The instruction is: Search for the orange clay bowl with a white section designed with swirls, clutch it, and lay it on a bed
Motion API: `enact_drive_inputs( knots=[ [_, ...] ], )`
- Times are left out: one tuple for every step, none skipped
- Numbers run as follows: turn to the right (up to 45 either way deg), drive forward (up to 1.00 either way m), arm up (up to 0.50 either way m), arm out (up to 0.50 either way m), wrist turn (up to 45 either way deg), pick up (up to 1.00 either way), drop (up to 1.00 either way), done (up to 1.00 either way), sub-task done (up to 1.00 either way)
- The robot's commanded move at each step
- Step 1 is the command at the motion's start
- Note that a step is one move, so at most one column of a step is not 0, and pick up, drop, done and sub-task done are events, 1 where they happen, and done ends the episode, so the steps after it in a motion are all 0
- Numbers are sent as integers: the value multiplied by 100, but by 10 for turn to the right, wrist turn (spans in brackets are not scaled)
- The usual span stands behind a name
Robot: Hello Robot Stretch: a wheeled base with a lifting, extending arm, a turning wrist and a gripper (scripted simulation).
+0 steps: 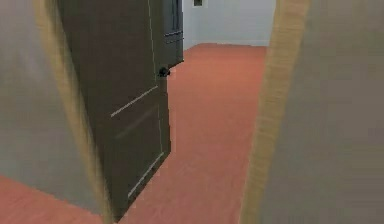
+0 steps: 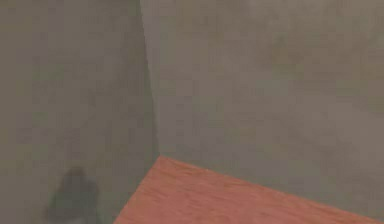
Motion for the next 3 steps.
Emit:
enact_drive_inputs(
  knots=[
    [-60,0,0,0,0,0,0,0,0],
    [0,75,0,0,0,0,0,0,0],
    [270,0,0,0,0,0,0,0,0]
  ],
)
